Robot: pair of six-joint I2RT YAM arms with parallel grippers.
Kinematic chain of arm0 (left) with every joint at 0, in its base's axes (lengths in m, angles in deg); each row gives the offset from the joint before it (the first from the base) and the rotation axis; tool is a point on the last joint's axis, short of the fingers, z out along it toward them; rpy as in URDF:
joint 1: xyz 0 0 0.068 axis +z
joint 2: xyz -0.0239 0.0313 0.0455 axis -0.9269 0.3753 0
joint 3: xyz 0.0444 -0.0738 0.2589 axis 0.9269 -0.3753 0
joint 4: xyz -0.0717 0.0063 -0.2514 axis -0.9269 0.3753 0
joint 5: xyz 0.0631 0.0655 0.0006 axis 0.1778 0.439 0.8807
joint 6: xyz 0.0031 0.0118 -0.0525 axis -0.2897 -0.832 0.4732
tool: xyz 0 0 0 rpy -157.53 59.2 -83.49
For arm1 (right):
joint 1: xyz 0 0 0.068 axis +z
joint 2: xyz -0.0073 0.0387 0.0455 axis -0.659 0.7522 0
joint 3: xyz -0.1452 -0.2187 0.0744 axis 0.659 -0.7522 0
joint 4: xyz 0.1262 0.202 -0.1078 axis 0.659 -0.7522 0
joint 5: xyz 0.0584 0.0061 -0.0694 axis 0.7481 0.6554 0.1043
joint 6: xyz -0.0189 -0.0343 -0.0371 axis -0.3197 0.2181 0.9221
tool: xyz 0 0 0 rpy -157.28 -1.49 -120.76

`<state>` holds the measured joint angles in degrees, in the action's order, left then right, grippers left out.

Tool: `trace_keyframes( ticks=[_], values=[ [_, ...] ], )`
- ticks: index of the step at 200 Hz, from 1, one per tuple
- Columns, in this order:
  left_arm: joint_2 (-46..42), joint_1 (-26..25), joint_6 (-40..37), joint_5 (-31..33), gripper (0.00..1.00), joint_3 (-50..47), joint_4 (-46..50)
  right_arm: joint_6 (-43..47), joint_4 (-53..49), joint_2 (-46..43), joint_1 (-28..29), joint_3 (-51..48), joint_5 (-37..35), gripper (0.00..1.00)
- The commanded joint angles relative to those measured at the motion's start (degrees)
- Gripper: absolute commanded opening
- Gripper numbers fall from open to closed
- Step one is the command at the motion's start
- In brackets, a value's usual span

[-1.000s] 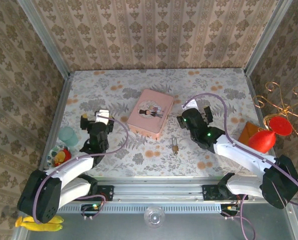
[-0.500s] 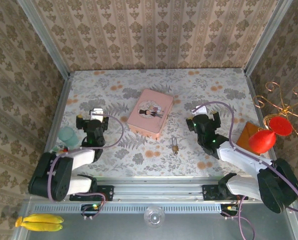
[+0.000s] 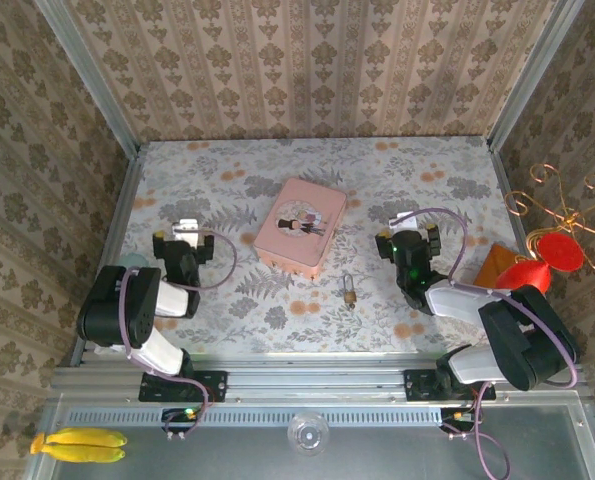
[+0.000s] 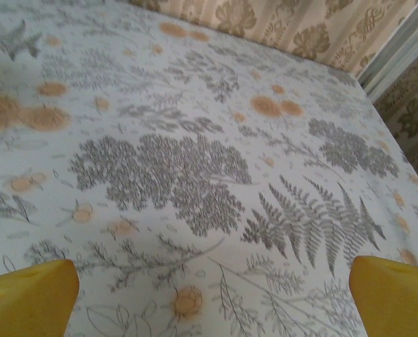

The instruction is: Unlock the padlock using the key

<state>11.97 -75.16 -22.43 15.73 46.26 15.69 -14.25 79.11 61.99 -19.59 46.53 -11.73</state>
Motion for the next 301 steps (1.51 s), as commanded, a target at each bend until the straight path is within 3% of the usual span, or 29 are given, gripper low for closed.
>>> trace_keyframes(
  ticks=[1,89,118,167,178,191,301],
  values=[
    [-0.7,1.4,3.8,-2.3,1.00,3.7,5.9,2.5,8.8,1.0,-1.1,-0.8,2.9,1.00],
    [-0.7,2.0,3.8,-3.1,1.00,3.9,6.3,4.0,16.4,4.6,-8.0,-2.8,15.5,1.00],
    [-0.7,2.0,3.8,-3.1,1.00,3.9,6.3,0.8,13.5,4.0,-11.3,-2.0,19.1,1.00],
    [-0.8,1.9,3.8,-3.1,1.00,3.9,6.3,-4.0,21.9,7.4,-17.2,-5.2,26.6,1.00],
    [-0.7,1.9,3.8,-3.1,1.00,3.9,6.3,-3.6,25.0,9.9,-17.2,-5.2,26.6,1.00],
    [-0.8,1.9,3.8,-3.1,1.00,3.9,6.3,-4.1,19.4,8.6,-17.4,-3.4,26.6,1.00],
    [-0.7,1.9,3.8,-3.1,1.00,3.9,6.3,-5.4,16.2,9.1,-18.9,-1.4,28.3,1.00]
  ],
)
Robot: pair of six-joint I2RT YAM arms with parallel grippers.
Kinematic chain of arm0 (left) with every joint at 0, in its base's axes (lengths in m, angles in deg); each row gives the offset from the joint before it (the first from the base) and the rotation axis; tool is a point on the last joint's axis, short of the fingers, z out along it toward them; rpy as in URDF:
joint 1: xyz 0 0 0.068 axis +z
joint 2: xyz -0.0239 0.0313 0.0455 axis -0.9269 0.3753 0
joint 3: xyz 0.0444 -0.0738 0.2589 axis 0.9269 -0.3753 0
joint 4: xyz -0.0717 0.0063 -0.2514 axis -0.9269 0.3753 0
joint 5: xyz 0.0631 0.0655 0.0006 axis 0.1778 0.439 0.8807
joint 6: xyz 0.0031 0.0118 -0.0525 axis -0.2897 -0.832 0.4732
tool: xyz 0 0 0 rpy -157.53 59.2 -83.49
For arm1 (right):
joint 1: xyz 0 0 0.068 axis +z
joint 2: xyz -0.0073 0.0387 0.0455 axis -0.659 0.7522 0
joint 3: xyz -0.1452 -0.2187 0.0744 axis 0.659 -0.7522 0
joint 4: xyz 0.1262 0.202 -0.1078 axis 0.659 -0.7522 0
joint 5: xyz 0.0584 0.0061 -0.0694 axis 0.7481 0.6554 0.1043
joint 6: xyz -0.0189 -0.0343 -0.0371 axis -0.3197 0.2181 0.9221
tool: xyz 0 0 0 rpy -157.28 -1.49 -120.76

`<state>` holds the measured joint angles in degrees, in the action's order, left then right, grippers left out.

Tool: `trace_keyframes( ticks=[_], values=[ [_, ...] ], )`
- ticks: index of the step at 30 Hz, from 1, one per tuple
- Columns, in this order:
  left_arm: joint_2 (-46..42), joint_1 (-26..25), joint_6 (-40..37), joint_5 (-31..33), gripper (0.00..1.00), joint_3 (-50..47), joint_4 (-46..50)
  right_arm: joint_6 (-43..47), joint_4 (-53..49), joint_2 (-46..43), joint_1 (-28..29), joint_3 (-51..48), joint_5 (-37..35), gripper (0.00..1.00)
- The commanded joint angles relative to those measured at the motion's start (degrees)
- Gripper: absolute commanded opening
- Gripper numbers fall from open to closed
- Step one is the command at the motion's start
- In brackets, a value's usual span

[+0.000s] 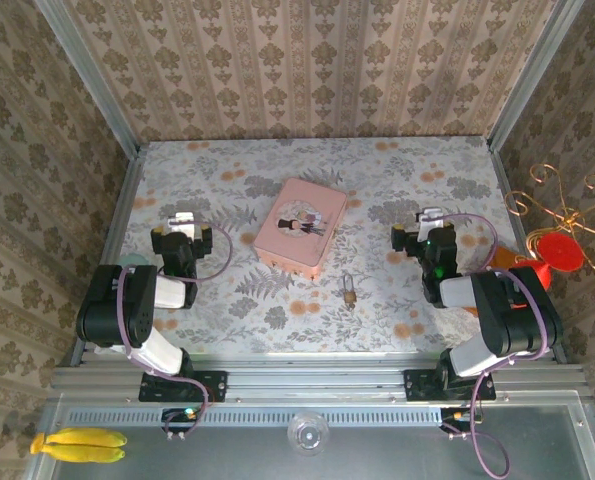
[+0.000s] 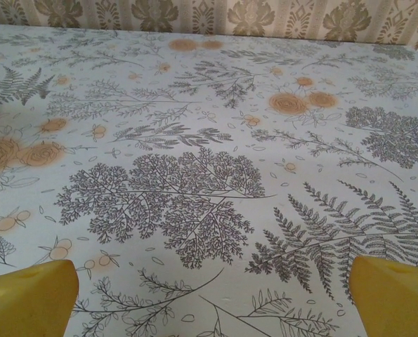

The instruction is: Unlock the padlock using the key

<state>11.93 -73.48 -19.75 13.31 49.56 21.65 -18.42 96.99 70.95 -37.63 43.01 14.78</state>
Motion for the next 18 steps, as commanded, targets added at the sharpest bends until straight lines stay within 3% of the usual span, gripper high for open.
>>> trace_keyframes(
  ticks=[1,18],
  values=[
    [-0.7,0.2,1.1,-0.7,1.00,0.6,0.4,-1.2,-1.8,0.1,-0.9,2.2,1.9,1.00],
    [-0.7,0.2,1.1,-0.7,1.00,0.6,0.4,-2.7,-3.9,0.2,-3.4,3.4,6.3,1.00]
  ],
)
